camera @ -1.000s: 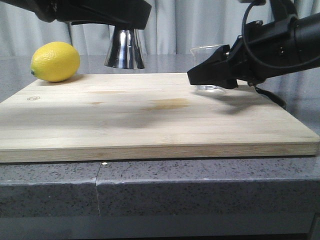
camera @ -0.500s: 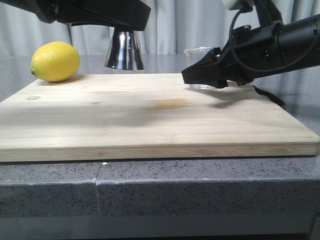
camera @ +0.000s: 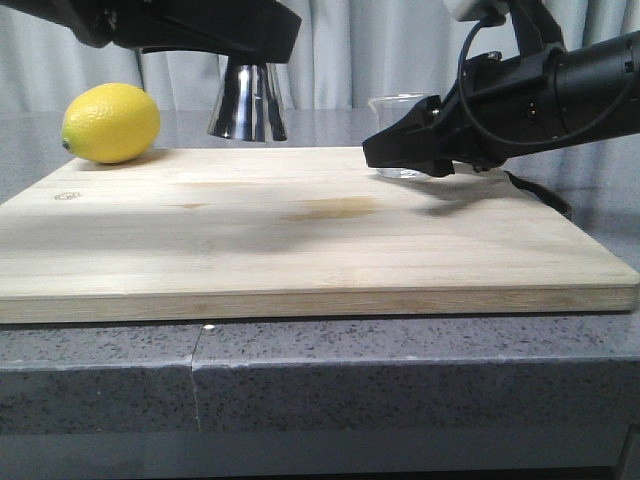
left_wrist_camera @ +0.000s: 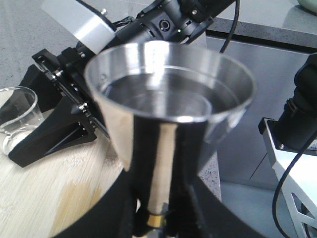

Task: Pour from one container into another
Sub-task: 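Tilt the beaker upright and lower it onto the board with the right gripper, then open the right gripper and withdraw it from the beaker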

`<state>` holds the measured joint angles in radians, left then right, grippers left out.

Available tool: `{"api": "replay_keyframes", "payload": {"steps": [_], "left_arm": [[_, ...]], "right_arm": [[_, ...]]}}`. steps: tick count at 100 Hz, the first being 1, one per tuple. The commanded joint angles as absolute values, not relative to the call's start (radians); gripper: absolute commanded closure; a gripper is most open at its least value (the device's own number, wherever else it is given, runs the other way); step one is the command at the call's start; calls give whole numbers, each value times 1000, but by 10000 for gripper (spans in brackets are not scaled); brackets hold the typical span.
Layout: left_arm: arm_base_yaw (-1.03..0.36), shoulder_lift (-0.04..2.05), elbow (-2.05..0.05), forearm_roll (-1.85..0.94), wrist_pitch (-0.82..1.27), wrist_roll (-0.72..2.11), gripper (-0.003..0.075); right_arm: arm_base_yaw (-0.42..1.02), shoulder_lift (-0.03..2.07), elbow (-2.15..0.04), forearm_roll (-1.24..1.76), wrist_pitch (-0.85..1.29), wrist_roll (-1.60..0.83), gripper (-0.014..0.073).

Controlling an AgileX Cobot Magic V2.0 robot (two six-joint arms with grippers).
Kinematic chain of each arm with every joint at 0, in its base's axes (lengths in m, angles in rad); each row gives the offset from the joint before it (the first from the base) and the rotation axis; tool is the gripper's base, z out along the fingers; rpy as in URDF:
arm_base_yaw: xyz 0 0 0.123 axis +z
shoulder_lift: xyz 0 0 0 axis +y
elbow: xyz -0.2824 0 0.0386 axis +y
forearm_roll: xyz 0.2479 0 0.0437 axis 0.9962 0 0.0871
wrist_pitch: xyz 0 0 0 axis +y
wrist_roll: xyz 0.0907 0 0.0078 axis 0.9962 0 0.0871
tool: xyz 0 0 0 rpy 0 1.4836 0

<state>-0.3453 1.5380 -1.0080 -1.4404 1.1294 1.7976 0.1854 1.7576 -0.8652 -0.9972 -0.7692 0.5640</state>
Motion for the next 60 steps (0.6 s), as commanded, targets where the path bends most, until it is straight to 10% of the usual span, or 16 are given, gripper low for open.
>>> {"api": "replay_keyframes", "payload": {"steps": [1,60], "left_arm": [[-351,1495,-1039,-1515,1166,1792,739],[-351,1495,-1039,-1515,1166,1794,739]], "right_arm": [[179,1729,-889,-986,-805,555,391],[179,1729,-889,-923,-851,555,63]]}}
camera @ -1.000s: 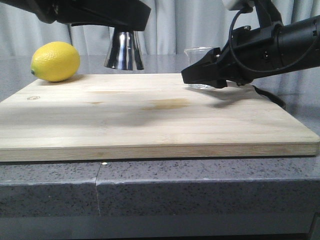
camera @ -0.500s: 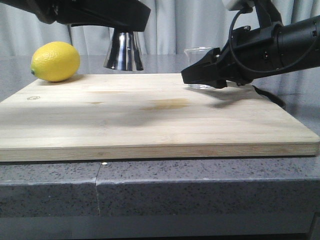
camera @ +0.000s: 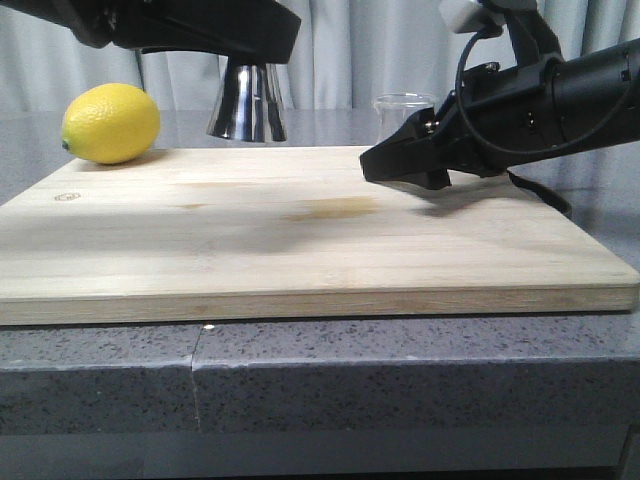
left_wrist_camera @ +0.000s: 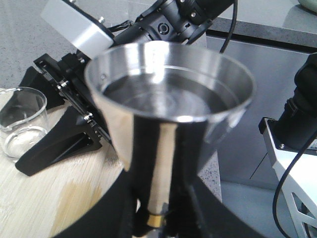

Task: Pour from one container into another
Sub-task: 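Open the right gripper and withdraw it from the beaker, then lower the filled jigger onto the board with the left gripper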

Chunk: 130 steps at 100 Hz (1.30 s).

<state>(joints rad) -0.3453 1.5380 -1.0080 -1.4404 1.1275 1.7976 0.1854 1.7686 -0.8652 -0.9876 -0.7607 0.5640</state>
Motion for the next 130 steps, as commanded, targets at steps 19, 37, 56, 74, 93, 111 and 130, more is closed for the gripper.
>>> {"api": "replay_keyframes", "payload": {"steps": [19,37,56,74,93,111,130], "left_arm": [[-351,1495,-1039,-1515,1166,1794,739],[-351,1495,-1039,-1513,1166,1796,740],[-351,1495,-1039,-1513,1162,1816,740],[-349,1495,-1039,-1513,1128,1849,740],[-335,1499,-1039,-1563,1102,1907,740],[-280,1529,-1039,-1643,1113,1959,739],[-218,1560,-1039,-1677,1117,1990,740]], "right_arm": [[179,1729,-889,-878,-922,555,-11],[179,1709,-893,-854,-981,555,-11],[179,1638,-932,-836,-988,555,-11],[179,1527,-992,-836,-991,555,-10],[181,1366,-1002,-838,-995,555,-10],[181,1220,-1002,-838,-994,555,-10],[181,1095,-1002,-838,-979,555,-10]]}}
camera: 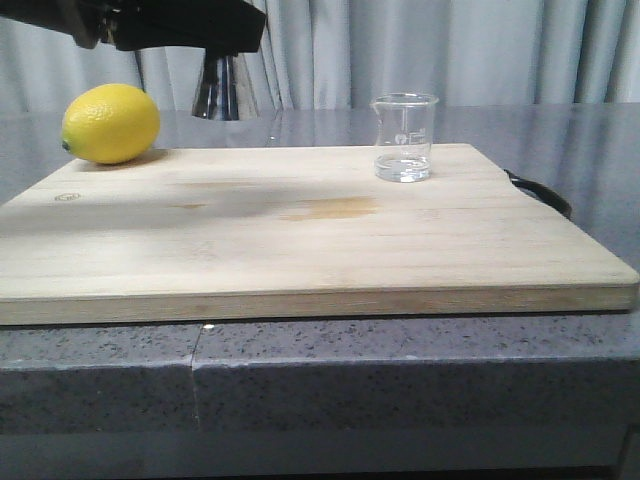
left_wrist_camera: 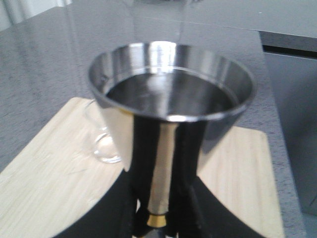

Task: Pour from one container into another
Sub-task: 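Lower the filled jigger onto the board with the left gripper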

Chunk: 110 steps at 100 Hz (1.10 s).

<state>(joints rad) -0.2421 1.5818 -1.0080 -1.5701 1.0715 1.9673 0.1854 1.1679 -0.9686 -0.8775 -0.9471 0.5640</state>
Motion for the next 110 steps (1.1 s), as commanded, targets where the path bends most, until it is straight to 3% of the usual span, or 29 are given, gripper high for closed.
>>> {"api": "replay_keyframes", "payload": {"steps": [1,39,110], "left_arm": [[-216,1559,-1037,-1684,1119,1992,739],[-128,1616,-960,-1815,1169,2131,740],[-120,1646,-833,-1841,1135,2270,740]], "right_arm": [[181,1091,-1002,-838,-979,555,-10],[181,956,-1002,-838,-883,555,-10],[181,952,-1002,-838,-849,555,-10]]}}
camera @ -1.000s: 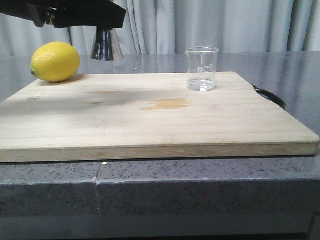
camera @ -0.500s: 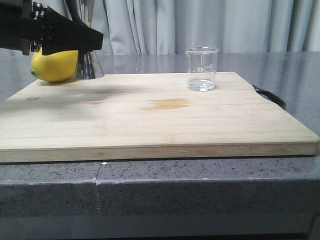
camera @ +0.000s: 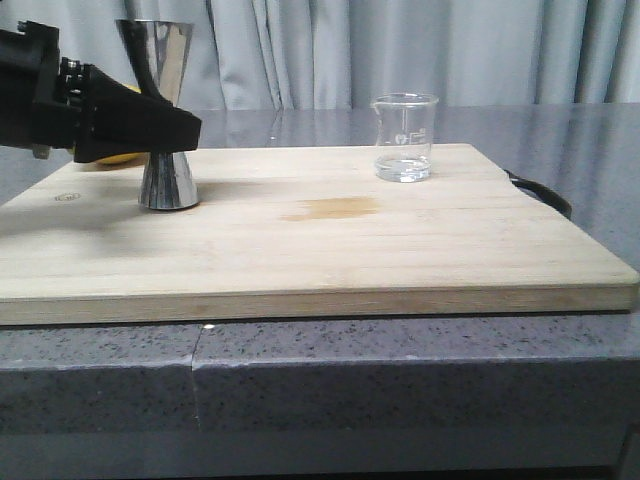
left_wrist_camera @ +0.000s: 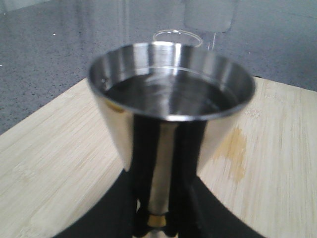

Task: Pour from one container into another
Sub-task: 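Lower the filled jigger onto the board with the left gripper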

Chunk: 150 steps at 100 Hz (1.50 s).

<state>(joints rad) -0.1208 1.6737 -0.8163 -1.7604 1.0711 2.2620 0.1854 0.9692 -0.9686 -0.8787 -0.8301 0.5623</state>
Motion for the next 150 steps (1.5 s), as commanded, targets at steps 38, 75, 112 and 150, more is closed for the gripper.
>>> {"api": "replay_keyframes", "payload": {"steps": [38,75,112,150], "left_arm": [[-120,1691,-829,-1837,1137,2270,740],[-120,1695,-829,-1815,1139,2270,738],[-120,1695,-829,-1809,1148,2270,489],[-120,1695,-829,-1809,1184,2270,279]], "right_arm": [[181,952,-1002,-838,-849,555,-10],[181,952,-1002,-838,-849,555,-10],[181,952,-1002,-838,-849,555,-10],[181,952,-1002,-838,-852,555,-10]]}}
